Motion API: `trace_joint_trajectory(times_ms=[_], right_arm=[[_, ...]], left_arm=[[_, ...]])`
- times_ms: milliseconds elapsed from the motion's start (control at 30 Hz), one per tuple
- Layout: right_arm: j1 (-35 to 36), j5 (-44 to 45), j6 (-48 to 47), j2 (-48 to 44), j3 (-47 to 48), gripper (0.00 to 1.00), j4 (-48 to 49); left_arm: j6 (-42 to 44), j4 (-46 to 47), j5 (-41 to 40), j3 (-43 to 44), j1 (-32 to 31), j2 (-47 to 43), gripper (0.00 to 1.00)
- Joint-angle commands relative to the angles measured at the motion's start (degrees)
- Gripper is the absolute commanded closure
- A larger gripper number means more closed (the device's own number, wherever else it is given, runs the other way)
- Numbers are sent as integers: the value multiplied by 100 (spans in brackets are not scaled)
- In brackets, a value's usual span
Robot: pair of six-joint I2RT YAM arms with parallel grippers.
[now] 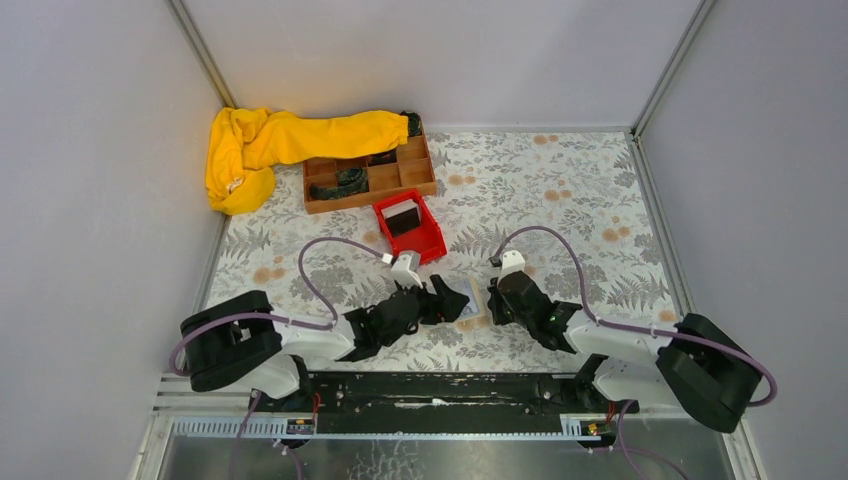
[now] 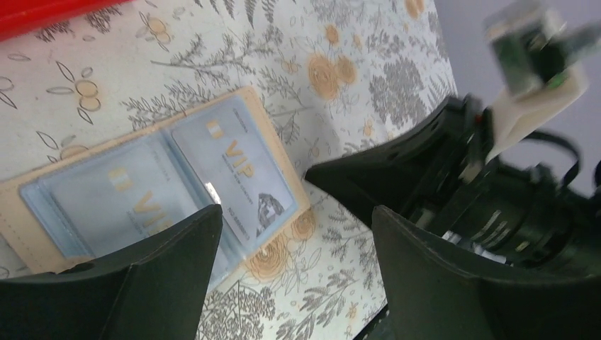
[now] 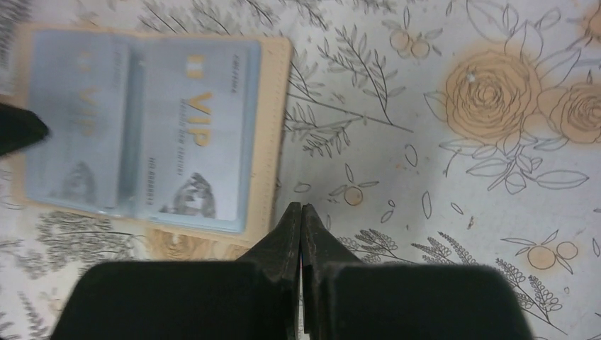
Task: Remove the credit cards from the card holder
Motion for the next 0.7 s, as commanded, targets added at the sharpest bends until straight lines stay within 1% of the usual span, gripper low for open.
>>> trace_joint_trajectory(times_ms=[0,100,200,300,467,667], right_arm=[[-2,284,-117,354,168,100,99],[-4,28,-154,343,128,100,145],[-2,-272,-130,188,7,100,210],[32,-491,57,-24,-147,100,269],[66,-604,229,-425,-374,100,334],[85,-752,245,-273,-383,100,554]], left_arm=[[-295,780,402,-114,396,112,15],[-465,1137,625,-366,571,188,15],[-536,1299,753,-489,644,251,15],[-554,1334,855,-470,685,300,15],[-573,1427,952,-436,704,424,14],[-690,1763,1158,-385,779,781,15]])
